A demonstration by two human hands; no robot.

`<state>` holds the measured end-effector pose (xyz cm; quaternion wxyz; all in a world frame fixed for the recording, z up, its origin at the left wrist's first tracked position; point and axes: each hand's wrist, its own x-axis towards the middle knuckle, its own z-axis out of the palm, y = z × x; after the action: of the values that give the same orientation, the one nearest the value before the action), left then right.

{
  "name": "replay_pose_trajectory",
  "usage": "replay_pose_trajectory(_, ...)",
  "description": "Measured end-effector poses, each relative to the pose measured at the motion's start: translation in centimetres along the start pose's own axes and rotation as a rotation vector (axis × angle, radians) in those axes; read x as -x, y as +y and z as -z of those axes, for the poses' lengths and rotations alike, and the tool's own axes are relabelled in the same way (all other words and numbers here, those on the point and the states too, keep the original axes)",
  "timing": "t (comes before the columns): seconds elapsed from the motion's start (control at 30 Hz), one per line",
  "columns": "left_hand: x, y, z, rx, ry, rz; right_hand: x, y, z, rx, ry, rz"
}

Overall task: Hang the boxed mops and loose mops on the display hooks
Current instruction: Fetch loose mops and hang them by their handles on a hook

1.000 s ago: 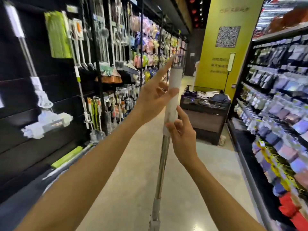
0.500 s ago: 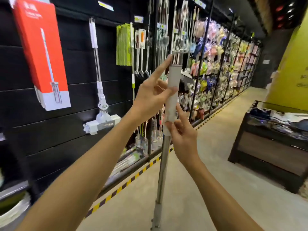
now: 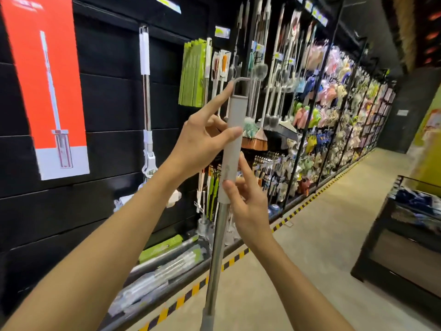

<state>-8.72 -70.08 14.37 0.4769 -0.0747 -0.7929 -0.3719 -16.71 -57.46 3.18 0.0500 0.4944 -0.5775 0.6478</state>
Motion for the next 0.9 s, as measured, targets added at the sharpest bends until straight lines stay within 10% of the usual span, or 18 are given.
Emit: replay_pose_trajectory(0.9,-24.5,-24.9,9.4,-0.363,0.254,0.057,-36.9,19.5,-12.6,-0.487,-0.339,0.173)
